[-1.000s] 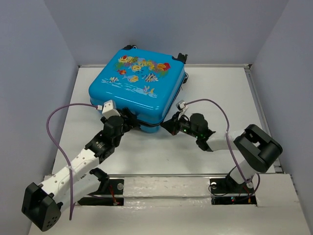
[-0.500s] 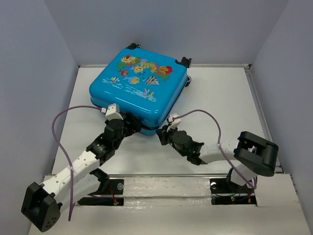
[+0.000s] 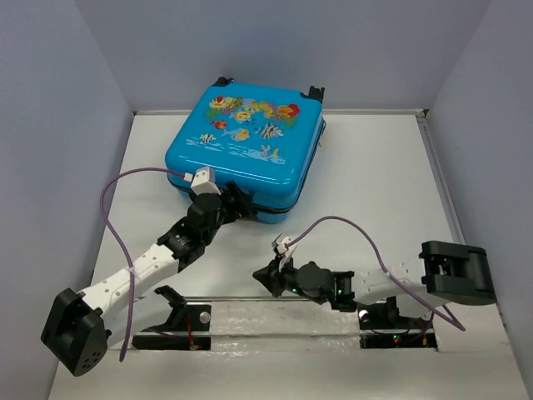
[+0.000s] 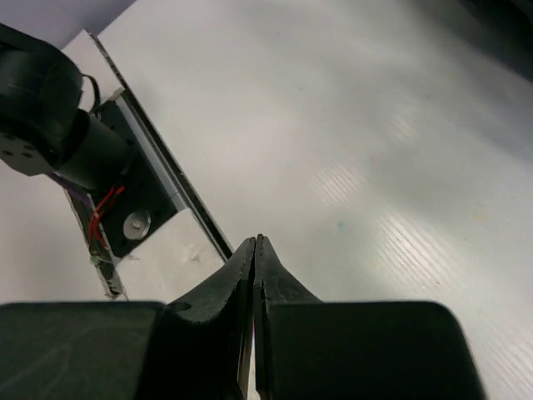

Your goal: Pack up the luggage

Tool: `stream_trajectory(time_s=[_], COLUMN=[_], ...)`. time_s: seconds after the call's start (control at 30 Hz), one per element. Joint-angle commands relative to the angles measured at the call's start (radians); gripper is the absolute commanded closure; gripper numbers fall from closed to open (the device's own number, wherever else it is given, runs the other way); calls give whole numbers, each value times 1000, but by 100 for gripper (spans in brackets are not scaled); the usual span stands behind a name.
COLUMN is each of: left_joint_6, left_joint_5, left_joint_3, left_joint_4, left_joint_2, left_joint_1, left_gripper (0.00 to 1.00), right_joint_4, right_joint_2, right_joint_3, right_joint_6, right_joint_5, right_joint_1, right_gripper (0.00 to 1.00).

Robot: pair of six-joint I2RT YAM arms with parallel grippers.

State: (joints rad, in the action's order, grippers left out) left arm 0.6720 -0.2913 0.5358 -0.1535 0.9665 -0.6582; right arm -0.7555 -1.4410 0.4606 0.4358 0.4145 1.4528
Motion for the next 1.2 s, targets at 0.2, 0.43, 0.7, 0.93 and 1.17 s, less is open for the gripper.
stream_trajectory(time_s=[0.2,0.43,0.7,0.93,1.17], left_joint_6=[57,113,57,8,-11], left_joint_5=[3,-6,-65,-54,-54], left_joint_3=[-75,-178,-122,-47,7], left_joint_4=[-23,20,-53,-113,-158], left_joint_2=[-218,-256,-111,-2,83], left_joint_1=[-23,-145,-230,-230,-230], left_gripper=[6,8,8,7,7], right_joint_4=[277,317,186,125,101], right_joint_2=[120,186,110,35,-36], right_joint_3=[-11,38,61,98,154], right_joint_6=[41,-34,-157,-235,-270], right_joint_5=[-207,-325,-625,-884,-933], right_joint_1=[-336,-623,-807,-888,-888], right_gripper=[81,41,39,38,41])
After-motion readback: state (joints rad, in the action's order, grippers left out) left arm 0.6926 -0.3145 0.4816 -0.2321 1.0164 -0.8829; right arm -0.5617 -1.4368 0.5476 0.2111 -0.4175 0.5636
